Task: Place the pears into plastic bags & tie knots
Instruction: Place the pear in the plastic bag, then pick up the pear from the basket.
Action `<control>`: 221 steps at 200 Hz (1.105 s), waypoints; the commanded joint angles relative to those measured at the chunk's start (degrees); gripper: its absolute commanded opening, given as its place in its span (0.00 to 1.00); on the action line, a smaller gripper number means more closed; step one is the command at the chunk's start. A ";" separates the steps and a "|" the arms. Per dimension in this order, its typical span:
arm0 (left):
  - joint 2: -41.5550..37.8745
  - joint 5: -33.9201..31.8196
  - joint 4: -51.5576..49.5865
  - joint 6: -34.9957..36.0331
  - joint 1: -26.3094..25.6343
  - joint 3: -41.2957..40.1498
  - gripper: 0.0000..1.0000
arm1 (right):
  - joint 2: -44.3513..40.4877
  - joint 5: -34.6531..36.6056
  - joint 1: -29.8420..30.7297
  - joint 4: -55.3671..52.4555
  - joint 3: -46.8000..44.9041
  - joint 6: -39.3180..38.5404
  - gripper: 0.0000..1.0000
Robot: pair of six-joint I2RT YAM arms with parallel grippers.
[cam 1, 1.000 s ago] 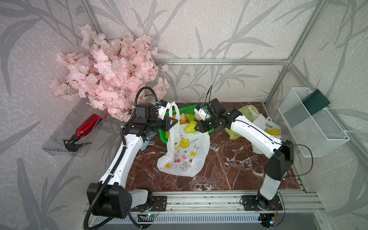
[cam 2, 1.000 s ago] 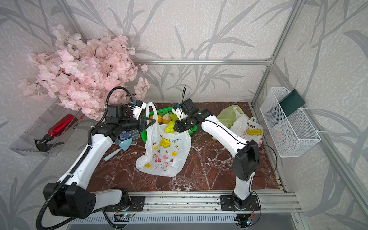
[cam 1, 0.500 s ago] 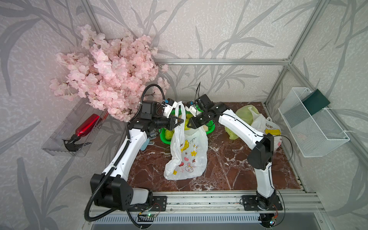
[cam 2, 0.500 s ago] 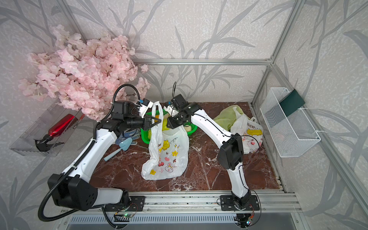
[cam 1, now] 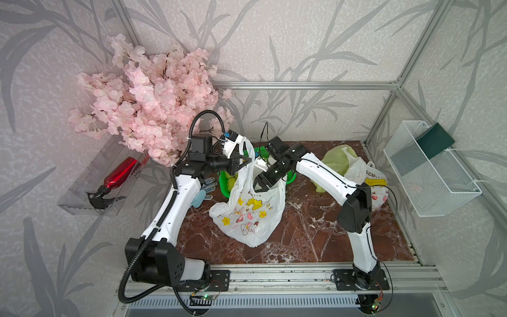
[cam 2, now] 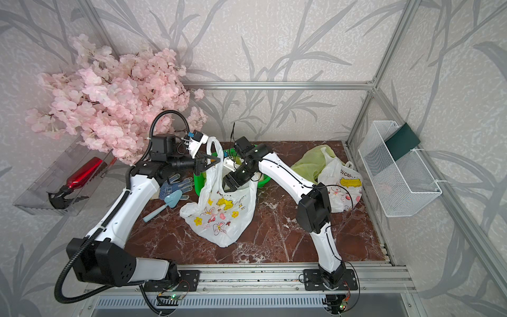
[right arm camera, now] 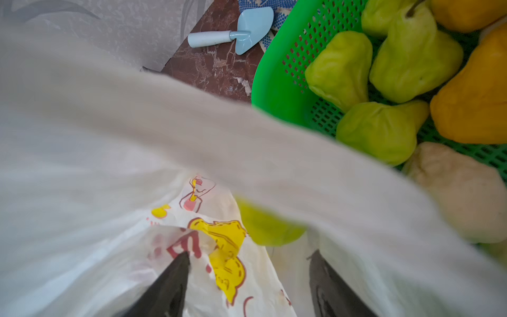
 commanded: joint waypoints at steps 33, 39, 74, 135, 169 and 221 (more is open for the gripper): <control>-6.48 -15.81 -3.37 -5.12 2.58 -5.31 0.00 | -8.54 0.44 -2.53 5.31 4.46 8.89 0.72; -7.43 -17.73 -4.75 -5.03 2.74 -5.66 0.00 | -9.73 0.51 -3.05 7.37 3.96 10.65 0.70; -14.19 -31.16 -11.48 -6.10 5.01 -6.47 0.00 | -15.66 15.59 -8.07 21.39 -8.81 22.42 0.64; -21.48 -32.74 -9.25 -8.01 5.81 -5.89 0.00 | -4.91 31.68 -9.53 15.06 -9.54 18.71 0.68; -20.85 -28.99 -8.61 -7.10 5.80 -5.00 0.00 | 7.77 38.95 -6.72 -0.70 5.28 15.10 0.74; -21.31 -22.64 -2.75 -10.26 5.74 -7.56 0.00 | 14.21 45.35 -3.56 -5.47 6.76 17.25 0.77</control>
